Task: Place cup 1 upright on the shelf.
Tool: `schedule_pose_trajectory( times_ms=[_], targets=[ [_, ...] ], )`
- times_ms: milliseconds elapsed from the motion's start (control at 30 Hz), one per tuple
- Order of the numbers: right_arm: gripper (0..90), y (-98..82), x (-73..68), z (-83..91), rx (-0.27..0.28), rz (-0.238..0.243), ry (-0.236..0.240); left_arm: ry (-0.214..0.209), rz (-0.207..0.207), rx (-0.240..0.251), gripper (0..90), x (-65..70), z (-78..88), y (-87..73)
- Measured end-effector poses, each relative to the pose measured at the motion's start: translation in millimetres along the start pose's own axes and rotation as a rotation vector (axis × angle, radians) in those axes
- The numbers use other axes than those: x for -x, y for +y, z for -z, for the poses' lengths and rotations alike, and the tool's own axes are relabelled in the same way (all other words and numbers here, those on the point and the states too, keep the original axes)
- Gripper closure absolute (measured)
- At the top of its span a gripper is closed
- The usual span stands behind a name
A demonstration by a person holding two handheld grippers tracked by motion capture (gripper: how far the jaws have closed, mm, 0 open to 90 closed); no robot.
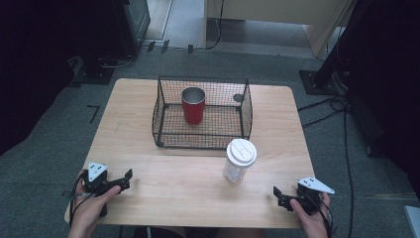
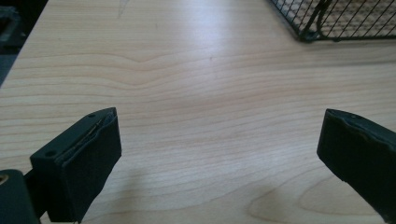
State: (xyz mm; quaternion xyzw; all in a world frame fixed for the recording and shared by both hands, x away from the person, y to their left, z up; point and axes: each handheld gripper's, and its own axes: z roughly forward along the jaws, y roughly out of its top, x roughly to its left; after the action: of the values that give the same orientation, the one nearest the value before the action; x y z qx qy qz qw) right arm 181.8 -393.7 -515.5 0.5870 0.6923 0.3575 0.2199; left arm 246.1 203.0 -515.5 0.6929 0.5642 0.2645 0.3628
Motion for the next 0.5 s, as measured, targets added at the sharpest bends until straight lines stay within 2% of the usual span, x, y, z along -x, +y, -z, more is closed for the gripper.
schedule_pose_trajectory(
  times_ms=[100, 267, 500],
  targets=[
    [0.6, 1.4, -8.0, 0.9, -0.002, 0.018, 0.012, 0.011, -0.031, -0.054, 0.7, 1.6, -2.5, 0.4],
    [0.6, 7.0, -18.9, 5.4, 0.027, 0.014, 0.045, 0.034, -0.062, -0.161, 0.7, 3.0, -8.5, 0.4],
    [0.6, 12.5, -32.5, 8.8, 0.044, 0.033, 0.074, 0.034, -0.042, -0.167, 0.5, 2.3, -10.1, 1.5]
  ],
)
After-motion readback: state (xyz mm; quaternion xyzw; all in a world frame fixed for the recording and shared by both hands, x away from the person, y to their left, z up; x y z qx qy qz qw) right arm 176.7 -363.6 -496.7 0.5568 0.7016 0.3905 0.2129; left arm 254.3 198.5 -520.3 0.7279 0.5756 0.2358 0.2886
